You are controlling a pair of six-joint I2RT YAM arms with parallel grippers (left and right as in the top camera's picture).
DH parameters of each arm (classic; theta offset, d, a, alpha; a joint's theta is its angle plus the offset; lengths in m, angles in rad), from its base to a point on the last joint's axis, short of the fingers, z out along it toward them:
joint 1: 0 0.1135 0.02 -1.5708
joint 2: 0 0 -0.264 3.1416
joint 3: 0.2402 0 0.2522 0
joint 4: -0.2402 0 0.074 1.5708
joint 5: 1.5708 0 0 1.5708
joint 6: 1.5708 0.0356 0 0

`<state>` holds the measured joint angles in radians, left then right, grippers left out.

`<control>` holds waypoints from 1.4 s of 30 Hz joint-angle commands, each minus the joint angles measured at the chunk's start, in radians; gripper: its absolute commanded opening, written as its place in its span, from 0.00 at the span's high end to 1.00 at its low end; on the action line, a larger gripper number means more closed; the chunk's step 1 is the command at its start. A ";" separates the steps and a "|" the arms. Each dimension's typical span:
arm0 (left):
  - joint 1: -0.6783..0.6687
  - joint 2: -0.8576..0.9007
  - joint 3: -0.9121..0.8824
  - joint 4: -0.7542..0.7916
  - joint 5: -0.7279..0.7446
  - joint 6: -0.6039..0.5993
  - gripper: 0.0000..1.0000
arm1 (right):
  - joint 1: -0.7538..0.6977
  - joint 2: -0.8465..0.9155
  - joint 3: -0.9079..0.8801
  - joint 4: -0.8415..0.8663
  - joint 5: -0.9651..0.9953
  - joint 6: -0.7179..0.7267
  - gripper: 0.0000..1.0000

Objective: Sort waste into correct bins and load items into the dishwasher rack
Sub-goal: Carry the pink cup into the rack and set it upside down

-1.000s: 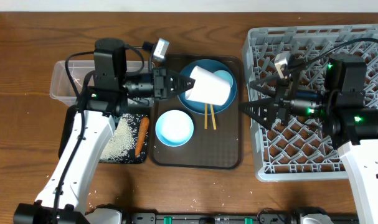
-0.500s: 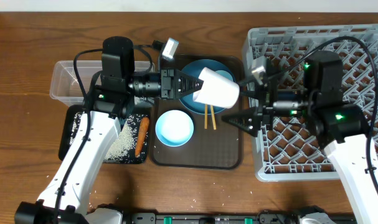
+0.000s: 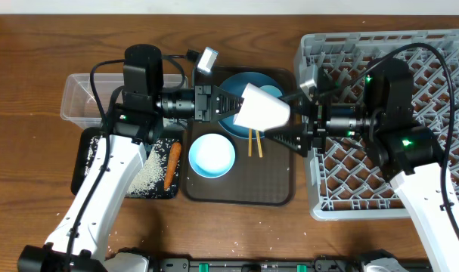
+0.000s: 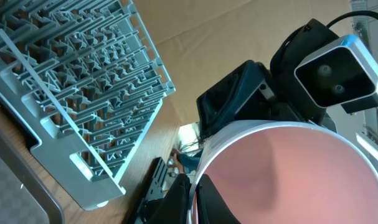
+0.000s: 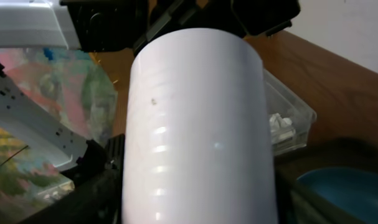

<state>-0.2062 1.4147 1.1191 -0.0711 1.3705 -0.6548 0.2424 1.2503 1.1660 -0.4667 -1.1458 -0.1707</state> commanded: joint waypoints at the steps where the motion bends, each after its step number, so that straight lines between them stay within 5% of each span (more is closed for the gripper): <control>1: -0.003 0.003 0.014 -0.003 -0.016 -0.001 0.94 | 0.020 -0.001 0.012 0.011 -0.051 -0.018 0.33; 8: -0.003 0.003 0.014 -0.027 -0.016 0.003 0.73 | 0.019 -0.001 0.012 0.012 0.087 -0.009 0.43; 21: -0.003 0.003 0.001 -0.190 -0.021 0.166 0.69 | -0.022 -0.001 0.012 0.152 0.158 0.172 0.47; 27: -0.002 0.003 -0.001 -0.195 -0.104 0.203 0.60 | -0.081 -0.002 0.012 0.138 0.159 0.178 0.49; 34: -0.002 0.003 -0.001 -0.354 -0.329 0.249 0.56 | -0.241 -0.002 0.012 -0.088 0.309 0.179 0.64; 42: -0.002 0.003 -0.001 -0.547 -0.635 0.307 0.56 | -0.317 -0.003 0.012 -0.385 0.801 0.317 0.67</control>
<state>-0.2070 1.4151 1.1187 -0.5941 0.9077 -0.3901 -0.0692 1.2503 1.1660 -0.8261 -0.5671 0.0811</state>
